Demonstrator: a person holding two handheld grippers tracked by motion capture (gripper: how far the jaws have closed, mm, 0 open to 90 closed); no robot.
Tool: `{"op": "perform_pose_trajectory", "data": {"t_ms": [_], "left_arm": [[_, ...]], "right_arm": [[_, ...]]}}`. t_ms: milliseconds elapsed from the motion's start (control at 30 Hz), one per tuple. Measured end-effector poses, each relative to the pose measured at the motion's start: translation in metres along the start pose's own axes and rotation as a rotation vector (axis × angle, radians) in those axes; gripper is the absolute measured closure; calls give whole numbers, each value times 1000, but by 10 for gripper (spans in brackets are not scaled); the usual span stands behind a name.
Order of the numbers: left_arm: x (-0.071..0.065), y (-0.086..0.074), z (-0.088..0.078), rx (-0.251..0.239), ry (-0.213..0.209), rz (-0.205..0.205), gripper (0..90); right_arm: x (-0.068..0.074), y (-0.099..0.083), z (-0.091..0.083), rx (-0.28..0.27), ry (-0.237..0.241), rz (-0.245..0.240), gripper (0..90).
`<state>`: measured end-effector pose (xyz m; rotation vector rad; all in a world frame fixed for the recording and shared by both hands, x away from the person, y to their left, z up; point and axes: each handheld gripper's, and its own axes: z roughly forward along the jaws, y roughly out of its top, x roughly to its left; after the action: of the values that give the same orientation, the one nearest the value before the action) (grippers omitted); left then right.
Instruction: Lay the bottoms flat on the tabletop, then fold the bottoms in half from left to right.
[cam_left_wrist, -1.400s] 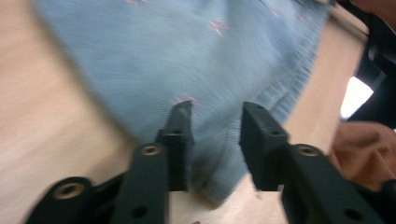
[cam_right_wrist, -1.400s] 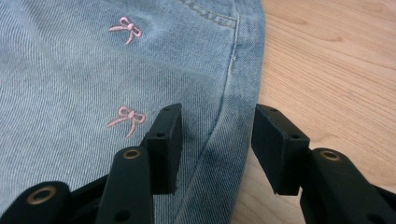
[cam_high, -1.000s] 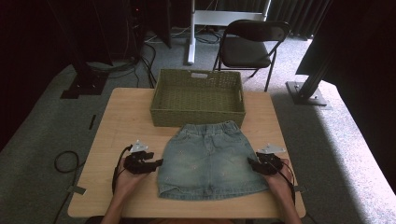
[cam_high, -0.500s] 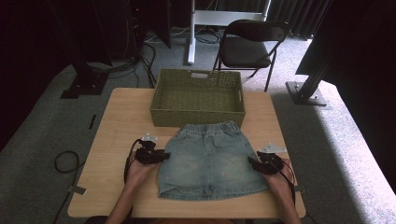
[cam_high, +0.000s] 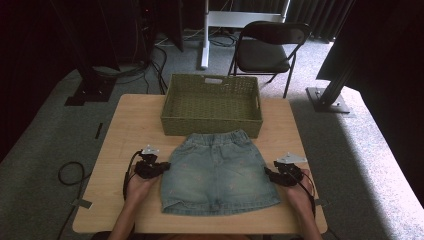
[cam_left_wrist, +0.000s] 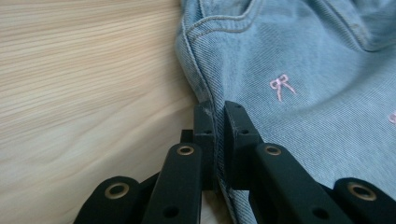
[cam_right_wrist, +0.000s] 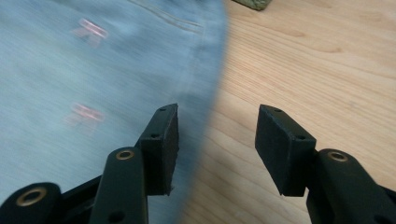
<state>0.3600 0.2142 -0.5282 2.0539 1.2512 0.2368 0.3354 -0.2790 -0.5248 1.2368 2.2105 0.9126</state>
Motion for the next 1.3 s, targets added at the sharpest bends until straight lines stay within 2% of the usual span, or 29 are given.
{"op": "perform_pose_trajectory", "data": {"t_ms": [100,233,367,633,700,800,900,1167,1300], "left_arm": [[12,-4,-6,-5,17,-22,855],[19,-8,-10,-11,18,-41,853],[16,-8,-12,-5,41,-24,851],[17,-11,-12,-6,45,-44,843],[16,-12,-12,-6,52,-47,828],[16,-14,-15,-5,59,-51,750],[18,-18,-18,-8,50,-68,697],[16,-28,-24,-17,22,-95,601],[14,-36,-28,-31,-41,-129,574]], "right_arm": [[0,-1,0,0,3,5,492],[0,-2,1,6,5,11,492],[1,-2,2,10,6,3,490],[-1,-7,6,27,1,8,488],[-1,-8,6,30,-2,13,488],[-1,-9,7,33,-4,11,487],[0,-9,8,41,-17,-3,484],[0,-11,9,43,-12,3,481],[-1,-13,8,40,-6,13,478]]}}
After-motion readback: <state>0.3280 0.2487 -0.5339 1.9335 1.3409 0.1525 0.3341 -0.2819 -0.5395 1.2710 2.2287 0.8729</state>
